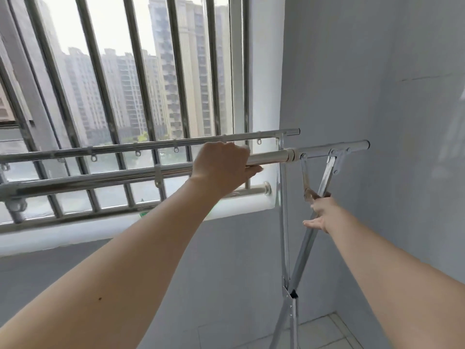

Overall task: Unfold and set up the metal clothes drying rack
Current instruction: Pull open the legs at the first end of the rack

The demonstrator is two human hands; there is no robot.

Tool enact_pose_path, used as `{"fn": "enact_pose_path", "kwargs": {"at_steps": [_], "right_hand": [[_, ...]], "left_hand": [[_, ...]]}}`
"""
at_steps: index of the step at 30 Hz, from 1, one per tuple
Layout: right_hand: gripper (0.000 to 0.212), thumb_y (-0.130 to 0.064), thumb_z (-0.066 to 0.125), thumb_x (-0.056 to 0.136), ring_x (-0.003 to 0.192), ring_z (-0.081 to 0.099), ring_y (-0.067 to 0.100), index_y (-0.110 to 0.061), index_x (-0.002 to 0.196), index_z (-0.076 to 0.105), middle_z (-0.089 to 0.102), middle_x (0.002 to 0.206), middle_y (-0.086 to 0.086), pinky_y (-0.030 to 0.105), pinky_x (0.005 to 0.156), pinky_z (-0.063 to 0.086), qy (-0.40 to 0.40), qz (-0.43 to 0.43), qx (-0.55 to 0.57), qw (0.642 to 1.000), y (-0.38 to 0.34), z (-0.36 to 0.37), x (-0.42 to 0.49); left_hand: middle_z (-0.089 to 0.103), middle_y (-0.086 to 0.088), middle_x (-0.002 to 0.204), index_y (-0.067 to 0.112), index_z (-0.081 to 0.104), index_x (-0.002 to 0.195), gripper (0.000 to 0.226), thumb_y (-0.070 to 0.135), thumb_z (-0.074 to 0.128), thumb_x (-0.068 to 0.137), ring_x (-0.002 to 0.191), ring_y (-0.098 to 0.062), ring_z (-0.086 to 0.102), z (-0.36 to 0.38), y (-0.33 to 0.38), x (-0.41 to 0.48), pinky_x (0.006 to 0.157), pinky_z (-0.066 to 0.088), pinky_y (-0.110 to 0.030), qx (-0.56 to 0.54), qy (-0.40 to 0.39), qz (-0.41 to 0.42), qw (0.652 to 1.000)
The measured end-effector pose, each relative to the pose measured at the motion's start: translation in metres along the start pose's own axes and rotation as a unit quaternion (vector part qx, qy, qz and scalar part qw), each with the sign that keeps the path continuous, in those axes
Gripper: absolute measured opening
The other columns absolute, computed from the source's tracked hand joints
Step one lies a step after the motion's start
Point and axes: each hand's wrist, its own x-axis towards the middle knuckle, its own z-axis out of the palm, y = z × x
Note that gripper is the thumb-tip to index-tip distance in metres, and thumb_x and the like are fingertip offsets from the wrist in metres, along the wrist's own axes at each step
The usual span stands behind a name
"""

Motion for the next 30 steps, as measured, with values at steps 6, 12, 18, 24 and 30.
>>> {"fn": "enact_pose_path", "kwargs": {"at_steps": [6,12,18,24,30], "right_hand": [[0.055,0.012,0.032,0.089,0.097,0.069,0.042,-0.018,0.135,0.036,0.054,0.134,0.017,0.042,0.077,0.058,-0.005,-0.05,-0.066,0.997,0.001,0.008,0.018],[0.034,-0.014,0.043,0.093,0.049,0.053,0.022,-0.01,0.125,0.052,0.064,0.077,0.014,0.032,0.054,0.047,0.031,-0.094,-0.182,0.978,0.017,-0.01,0.019],[0.032,-0.027,0.052,0.091,0.098,0.061,0.034,-0.014,0.119,0.059,0.066,0.111,0.012,0.034,0.079,0.048,0.129,-0.145,-0.267,0.944,0.048,-0.026,0.012],[0.038,-0.017,0.057,0.087,0.107,0.061,0.031,-0.014,0.124,0.055,0.065,0.12,0.009,0.028,0.077,0.04,0.106,-0.173,-0.231,0.952,0.073,-0.025,0.002],[0.047,-0.012,0.054,0.087,0.11,0.061,0.03,-0.014,0.133,0.051,0.065,0.121,0.011,0.03,0.085,0.046,0.068,-0.152,-0.341,0.925,0.119,-0.043,0.011]], "left_hand": [[0.069,-0.005,0.086,0.019,0.057,0.091,0.03,0.048,0.048,0.089,0.084,-0.031,0.066,0.016,-0.001,0.01,0.061,0.034,-0.031,0.01,-0.014,-0.072,0.997],[0.065,-0.008,0.098,0.013,0.062,0.102,0.024,0.02,0.059,0.079,0.09,-0.03,0.061,0.009,0.017,-0.01,0.068,0.047,-0.037,0.016,0.096,-0.018,0.995],[0.065,-0.009,0.118,0.016,0.065,0.111,0.04,0.012,0.059,0.072,0.109,-0.028,0.058,0.022,0.059,-0.038,0.104,0.035,-0.045,-0.041,0.191,0.125,0.973],[0.064,-0.01,0.115,0.013,0.068,0.104,0.035,0.012,0.069,0.069,0.108,-0.029,0.06,0.065,0.102,-0.082,0.108,0.035,-0.048,-0.131,0.023,0.11,0.985],[0.045,-0.001,0.138,0.023,0.054,0.126,0.041,0.023,0.056,0.085,0.127,-0.023,0.04,0.127,0.139,-0.116,0.115,0.02,-0.039,-0.172,-0.205,0.048,0.962]]}}
